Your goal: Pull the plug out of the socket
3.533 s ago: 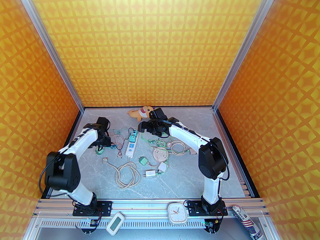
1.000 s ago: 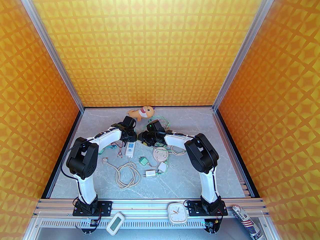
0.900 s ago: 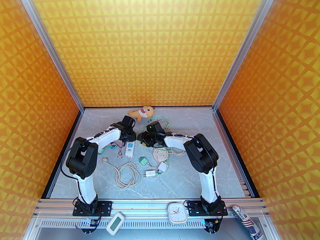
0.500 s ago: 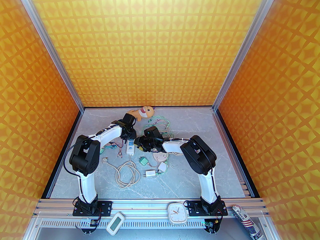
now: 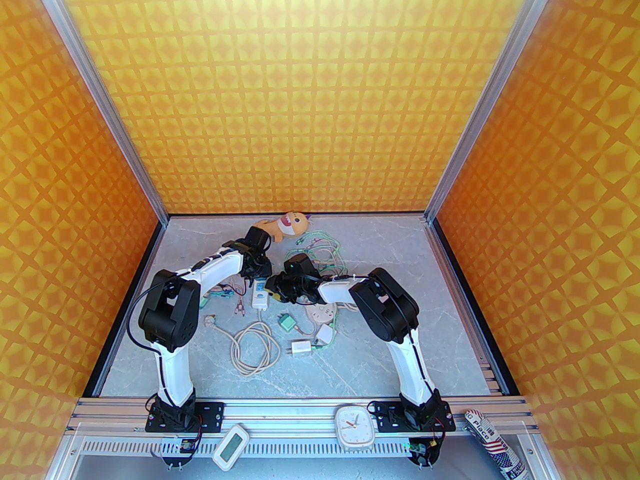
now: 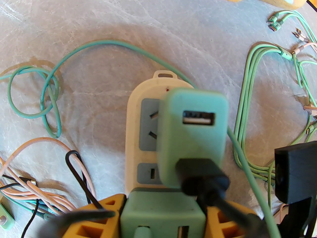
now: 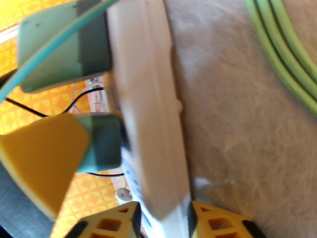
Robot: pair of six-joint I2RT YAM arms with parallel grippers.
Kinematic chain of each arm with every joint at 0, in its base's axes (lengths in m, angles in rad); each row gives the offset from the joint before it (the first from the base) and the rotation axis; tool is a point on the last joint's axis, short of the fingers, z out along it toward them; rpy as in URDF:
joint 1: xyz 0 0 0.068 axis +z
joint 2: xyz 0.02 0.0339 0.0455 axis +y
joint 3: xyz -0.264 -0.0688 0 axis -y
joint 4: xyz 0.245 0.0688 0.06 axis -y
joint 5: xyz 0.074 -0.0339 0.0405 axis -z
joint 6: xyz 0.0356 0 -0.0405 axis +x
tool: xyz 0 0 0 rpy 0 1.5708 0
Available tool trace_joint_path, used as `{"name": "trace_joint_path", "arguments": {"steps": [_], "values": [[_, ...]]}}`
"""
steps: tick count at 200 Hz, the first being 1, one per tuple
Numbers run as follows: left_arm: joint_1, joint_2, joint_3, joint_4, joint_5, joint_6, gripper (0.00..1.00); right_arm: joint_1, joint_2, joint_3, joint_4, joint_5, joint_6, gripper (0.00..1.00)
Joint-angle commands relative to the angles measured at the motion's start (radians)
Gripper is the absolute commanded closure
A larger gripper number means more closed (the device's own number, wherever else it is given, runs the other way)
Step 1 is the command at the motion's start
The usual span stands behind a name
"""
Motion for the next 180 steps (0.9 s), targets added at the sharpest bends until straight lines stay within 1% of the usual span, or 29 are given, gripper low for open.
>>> {"name": "trace_joint_path", "arguments": {"steps": [1,11,14,22,26,32,45,62,68,120,161,180], "values": [[-0.005,-0.004,0.023,-0.017,0.004,-0.019,0.71,0.007,0.033,0.018,-0.172,0.049,-0.016,0.69],[-0.005,-0.008,0.027,-0.022,0.006,-0.02,0.71,0.007,0.038,0.021,-0.226,0.058,-0.017,0.7],[-0.005,-0.008,0.029,-0.024,0.007,-0.02,0.71,0.007,0.039,0.021,-0.237,0.061,-0.017,0.72],[-0.005,-0.009,0.034,-0.03,0.011,-0.017,0.71,0.007,0.045,0.019,-0.267,0.066,-0.014,0.74],[-0.005,-0.01,0.039,-0.033,0.012,-0.017,0.71,0.007,0.048,0.018,-0.277,0.068,-0.013,0.74],[-0.005,-0.01,0.042,-0.039,0.016,-0.015,0.71,0.007,0.05,0.016,-0.293,0.073,-0.011,0.71],[-0.006,-0.012,0.057,-0.054,0.017,-0.017,0.71,0.007,0.06,0.018,-0.33,0.081,-0.011,0.7],[-0.004,-0.01,0.07,-0.085,0.02,-0.022,0.72,0.007,0.066,0.022,-0.363,0.087,-0.017,0.73],[-0.005,-0.013,0.101,-0.092,0.021,-0.022,0.73,0.007,0.068,0.025,-0.373,0.088,-0.017,0.73],[-0.009,-0.045,0.081,-0.089,0.023,-0.004,0.73,0.007,0.086,0.044,-0.412,0.085,-0.028,0.75],[0.004,-0.089,0.092,-0.13,-0.038,0.032,0.73,0.007,0.077,0.042,-0.422,0.096,-0.038,0.76],[0.022,-0.113,0.109,-0.16,-0.043,0.047,0.73,0.007,0.071,0.044,-0.42,0.099,-0.041,0.75]]}}
